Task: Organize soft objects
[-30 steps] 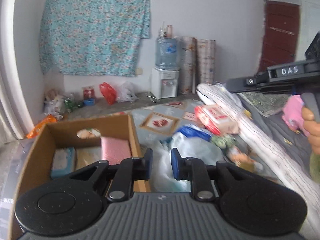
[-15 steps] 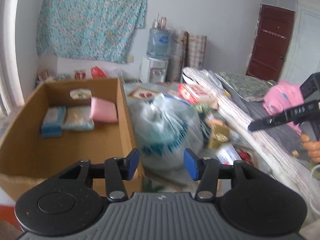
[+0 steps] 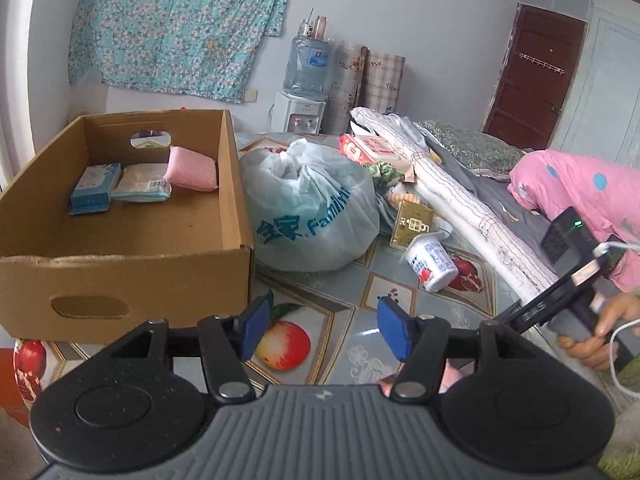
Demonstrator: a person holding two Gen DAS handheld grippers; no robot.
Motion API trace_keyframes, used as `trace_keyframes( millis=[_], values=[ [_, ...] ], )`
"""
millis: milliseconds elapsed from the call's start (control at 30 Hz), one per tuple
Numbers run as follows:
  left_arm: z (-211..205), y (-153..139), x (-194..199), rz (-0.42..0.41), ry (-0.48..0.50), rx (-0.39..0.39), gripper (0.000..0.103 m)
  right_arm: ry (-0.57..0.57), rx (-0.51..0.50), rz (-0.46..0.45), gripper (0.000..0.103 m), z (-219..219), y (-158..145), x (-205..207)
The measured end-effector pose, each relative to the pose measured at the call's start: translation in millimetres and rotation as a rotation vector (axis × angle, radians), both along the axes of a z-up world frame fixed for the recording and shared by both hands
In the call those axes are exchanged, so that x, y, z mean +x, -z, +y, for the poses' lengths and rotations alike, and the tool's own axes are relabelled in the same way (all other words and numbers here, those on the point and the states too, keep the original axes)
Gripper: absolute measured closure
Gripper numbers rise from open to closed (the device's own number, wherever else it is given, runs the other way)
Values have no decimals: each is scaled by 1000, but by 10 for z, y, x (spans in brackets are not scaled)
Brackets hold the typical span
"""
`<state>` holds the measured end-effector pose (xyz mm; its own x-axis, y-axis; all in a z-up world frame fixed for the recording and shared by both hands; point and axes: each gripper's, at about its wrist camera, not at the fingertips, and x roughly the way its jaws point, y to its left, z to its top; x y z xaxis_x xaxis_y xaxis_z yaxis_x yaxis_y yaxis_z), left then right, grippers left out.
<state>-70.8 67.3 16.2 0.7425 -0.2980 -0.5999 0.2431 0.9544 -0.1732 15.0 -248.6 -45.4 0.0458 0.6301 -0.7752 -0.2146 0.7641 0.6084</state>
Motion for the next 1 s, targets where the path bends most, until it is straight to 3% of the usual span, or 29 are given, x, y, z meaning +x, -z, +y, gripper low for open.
trace_keyframes(
  millis=[167, 367, 500, 633, 800, 1000],
  values=[
    [-24, 35, -15, -4, 3, 8, 33, -97, -89, -20, 35, 295, 74, 8],
    [-18, 97, 11, 7, 6, -8, 32, -218, -187, -77, 34, 523, 72, 2],
    [-18, 129, 33, 18, 11, -16, 32, -235, -233, -89, 35, 595, 131, 7],
    [-32, 155, 38, 21, 15, -29, 31, -216, -224, -123, 47, 523, 131, -51],
    [-74, 182, 56, 26, 24, -46, 31, -143, -159, -147, 48, 381, 10, -85],
    [-167, 151, 132, 14, 66, -82, 28, 14, -40, -305, 49, -7, -589, -102]
  ],
)
